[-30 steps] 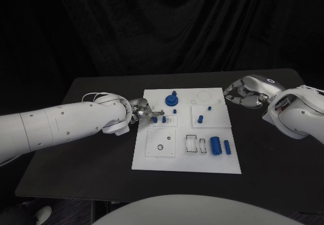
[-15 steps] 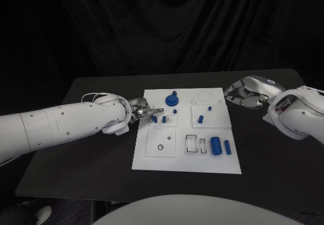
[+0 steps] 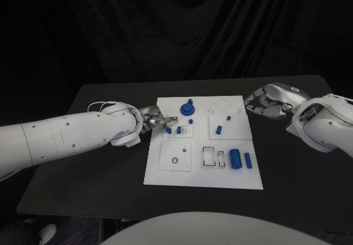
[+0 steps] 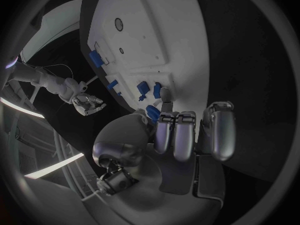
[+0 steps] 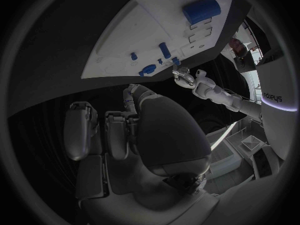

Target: Assemble the parts on the task board

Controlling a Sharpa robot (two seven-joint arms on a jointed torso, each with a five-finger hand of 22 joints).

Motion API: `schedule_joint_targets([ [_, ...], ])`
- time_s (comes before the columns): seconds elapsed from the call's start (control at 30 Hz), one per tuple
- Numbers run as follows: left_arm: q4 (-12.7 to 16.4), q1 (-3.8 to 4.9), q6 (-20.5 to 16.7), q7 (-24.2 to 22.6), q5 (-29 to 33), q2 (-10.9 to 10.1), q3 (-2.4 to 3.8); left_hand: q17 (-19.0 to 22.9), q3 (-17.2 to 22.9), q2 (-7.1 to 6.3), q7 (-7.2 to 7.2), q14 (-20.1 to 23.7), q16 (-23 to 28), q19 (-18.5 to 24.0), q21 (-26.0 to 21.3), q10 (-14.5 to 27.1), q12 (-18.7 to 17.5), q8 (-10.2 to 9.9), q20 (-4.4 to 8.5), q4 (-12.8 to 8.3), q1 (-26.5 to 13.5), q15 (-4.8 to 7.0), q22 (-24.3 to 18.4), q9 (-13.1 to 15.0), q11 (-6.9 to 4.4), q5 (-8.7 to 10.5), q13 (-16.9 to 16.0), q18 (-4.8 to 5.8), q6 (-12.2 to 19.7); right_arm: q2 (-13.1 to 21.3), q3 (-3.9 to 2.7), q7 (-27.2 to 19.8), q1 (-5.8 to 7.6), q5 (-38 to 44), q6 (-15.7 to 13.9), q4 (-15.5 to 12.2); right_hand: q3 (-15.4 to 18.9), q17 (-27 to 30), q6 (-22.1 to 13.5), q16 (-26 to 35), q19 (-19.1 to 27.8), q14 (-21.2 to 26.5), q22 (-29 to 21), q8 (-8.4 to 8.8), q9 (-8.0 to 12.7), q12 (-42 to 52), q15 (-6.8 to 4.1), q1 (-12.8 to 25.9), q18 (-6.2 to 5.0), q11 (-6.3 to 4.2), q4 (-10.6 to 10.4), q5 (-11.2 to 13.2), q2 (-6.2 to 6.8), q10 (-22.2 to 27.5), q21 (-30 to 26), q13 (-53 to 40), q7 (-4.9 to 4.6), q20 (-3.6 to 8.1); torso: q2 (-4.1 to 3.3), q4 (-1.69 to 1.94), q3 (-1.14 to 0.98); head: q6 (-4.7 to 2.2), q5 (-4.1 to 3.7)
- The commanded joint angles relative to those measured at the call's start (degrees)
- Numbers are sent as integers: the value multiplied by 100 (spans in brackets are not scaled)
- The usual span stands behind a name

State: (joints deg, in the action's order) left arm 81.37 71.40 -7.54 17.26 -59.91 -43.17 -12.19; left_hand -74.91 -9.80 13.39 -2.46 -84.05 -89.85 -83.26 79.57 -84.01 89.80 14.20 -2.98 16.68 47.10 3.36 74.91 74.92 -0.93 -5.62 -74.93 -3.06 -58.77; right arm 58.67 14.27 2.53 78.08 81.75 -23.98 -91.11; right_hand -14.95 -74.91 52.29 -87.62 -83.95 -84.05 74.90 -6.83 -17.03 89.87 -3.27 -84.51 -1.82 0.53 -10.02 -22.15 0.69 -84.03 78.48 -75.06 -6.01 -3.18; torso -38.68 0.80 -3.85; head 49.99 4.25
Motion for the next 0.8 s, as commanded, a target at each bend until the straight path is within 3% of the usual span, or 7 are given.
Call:
schedule_joint_targets([
  [0.03, 19, -14, -81, -200, -3, 4, 3, -1509, -47, 75, 5, -595, -15, -19, 7, -599, 20, 63, 12, 6, 31, 31, 1140, 176, -29, -53, -1507, 26, -17, -3, -4, 91, -17, -35, 64, 5, -31, -1245, -17, 39, -59, -502, 1126, 20, 3, 13, 0, 16, -105, -21, 4, -21, -34, -597, -19, -1494, 13, 9, 0, 1, -1, 1, -3],
  [0.3, 10, -15, -21, -169, -2, 3, 3, -1509, -265, 207, 54, -595, -15, -31, 19, -599, 20, 445, 43, 8, 156, 65, 1145, 183, -71, -112, -1507, 29, -42, -12, -4, 88, -22, -51, 93, 14, -37, -1248, -12, 35, -61, -503, 1127, 19, 2, 13, -2, 21, -105, -23, 9, -21, -36, -597, -17, -1494, 13, 11, 2, 2, -2, 1, 6],
  [0.8, 21, -19, -77, -283, -2, 17, 3, -1509, -323, 304, 61, -595, -15, -28, 11, -599, 20, 514, 58, 4, 263, 77, 1143, 158, -81, -247, -1507, 28, 32, -40, -4, 80, -39, -54, 146, 43, -39, -1249, -5, 35, -61, -504, 1126, 17, 0, 13, -3, 23, -105, -23, 11, -21, -38, -597, -18, -1494, 14, 12, -1, -1, -3, 1, 30],
])
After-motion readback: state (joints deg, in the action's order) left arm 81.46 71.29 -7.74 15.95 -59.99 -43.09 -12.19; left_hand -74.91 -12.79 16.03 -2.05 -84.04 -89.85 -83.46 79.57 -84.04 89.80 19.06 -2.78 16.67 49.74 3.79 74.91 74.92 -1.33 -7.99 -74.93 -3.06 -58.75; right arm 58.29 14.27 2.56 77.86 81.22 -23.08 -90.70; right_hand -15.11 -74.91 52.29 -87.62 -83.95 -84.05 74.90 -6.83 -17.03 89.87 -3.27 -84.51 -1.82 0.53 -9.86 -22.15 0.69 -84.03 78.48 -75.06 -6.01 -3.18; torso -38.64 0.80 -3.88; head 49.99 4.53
